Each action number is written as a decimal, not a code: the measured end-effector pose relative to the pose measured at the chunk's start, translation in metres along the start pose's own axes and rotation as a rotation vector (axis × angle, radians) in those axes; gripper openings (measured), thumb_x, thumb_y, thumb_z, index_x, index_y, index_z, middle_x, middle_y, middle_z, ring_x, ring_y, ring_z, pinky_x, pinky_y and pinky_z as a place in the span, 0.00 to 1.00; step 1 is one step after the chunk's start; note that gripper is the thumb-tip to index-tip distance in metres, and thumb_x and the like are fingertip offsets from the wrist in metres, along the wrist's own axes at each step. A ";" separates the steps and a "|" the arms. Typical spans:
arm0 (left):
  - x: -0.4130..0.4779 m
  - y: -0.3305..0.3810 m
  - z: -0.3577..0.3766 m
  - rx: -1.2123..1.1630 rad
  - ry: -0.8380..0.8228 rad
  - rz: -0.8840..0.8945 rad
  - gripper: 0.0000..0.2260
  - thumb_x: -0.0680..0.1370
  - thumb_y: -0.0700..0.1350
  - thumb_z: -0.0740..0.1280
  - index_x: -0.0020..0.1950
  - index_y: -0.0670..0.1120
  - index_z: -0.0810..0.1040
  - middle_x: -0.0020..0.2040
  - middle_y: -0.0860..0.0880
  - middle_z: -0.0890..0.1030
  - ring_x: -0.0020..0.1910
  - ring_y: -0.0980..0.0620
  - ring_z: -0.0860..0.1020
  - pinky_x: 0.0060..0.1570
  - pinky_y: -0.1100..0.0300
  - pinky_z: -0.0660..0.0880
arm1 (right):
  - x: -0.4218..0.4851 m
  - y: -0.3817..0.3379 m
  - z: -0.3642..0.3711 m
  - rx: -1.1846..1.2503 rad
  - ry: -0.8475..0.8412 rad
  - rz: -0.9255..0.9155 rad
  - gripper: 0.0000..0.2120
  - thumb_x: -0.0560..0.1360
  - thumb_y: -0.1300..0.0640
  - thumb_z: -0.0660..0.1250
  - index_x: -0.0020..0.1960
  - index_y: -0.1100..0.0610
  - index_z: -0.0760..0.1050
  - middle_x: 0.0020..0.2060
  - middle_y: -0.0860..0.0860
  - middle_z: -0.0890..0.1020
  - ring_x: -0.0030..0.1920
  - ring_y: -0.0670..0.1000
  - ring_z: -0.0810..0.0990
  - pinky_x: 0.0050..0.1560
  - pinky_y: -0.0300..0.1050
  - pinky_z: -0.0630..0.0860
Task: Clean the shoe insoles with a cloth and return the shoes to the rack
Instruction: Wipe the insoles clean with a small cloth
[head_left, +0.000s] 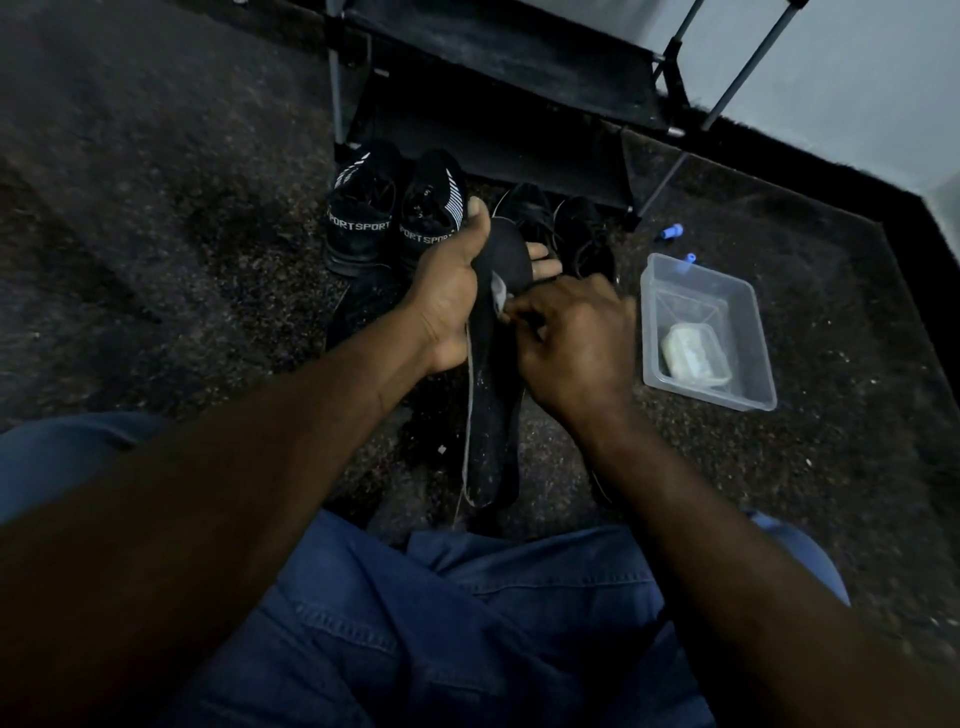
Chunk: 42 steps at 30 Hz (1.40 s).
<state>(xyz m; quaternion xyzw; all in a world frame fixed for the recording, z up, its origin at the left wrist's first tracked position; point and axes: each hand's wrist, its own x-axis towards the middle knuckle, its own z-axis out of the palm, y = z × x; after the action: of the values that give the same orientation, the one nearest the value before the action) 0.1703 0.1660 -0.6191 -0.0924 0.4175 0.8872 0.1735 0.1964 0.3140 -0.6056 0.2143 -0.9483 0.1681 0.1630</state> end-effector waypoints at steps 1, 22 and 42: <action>0.000 -0.002 0.001 0.025 0.014 -0.003 0.38 0.83 0.69 0.51 0.68 0.35 0.76 0.63 0.36 0.82 0.62 0.39 0.83 0.53 0.47 0.82 | 0.005 0.002 -0.002 -0.015 0.022 0.022 0.09 0.72 0.53 0.67 0.47 0.48 0.85 0.43 0.47 0.84 0.49 0.57 0.78 0.49 0.56 0.75; -0.002 -0.005 0.003 -0.084 -0.038 0.006 0.38 0.84 0.67 0.48 0.72 0.34 0.72 0.66 0.36 0.80 0.63 0.36 0.81 0.58 0.44 0.82 | -0.024 0.003 0.004 0.565 0.082 0.246 0.05 0.75 0.60 0.75 0.49 0.53 0.86 0.44 0.46 0.87 0.46 0.47 0.84 0.53 0.50 0.81; -0.008 0.000 0.008 0.042 -0.066 0.007 0.36 0.83 0.68 0.51 0.74 0.39 0.74 0.67 0.37 0.80 0.67 0.37 0.79 0.64 0.46 0.78 | -0.036 -0.001 0.009 1.329 0.111 0.917 0.04 0.78 0.65 0.71 0.52 0.61 0.80 0.41 0.55 0.83 0.39 0.48 0.80 0.47 0.48 0.77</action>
<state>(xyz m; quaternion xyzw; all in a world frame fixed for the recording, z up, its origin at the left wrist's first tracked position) 0.1778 0.1699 -0.6112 -0.0581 0.4306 0.8812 0.1862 0.2258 0.3219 -0.6275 -0.1525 -0.6342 0.7571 -0.0369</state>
